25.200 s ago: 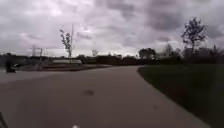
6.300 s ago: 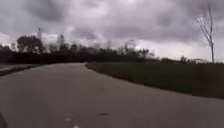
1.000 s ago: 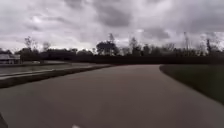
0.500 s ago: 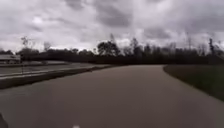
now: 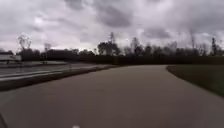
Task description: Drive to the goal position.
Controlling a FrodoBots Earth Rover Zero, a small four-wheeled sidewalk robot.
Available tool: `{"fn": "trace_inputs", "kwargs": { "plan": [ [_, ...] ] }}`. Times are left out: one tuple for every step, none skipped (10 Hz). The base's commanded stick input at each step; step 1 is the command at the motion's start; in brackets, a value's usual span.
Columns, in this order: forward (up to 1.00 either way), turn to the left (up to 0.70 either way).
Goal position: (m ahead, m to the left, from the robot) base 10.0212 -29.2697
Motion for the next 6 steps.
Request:
{"fn": "trace_inputs", "kwargs": {
  "plan": [
    [1.00,-0.40],
    [1.00,-0.40],
    [1.00,-0.13],
    [1.00,0.00],
    [1.00,0.00],
    [1.00,0.00]
  ]
}}
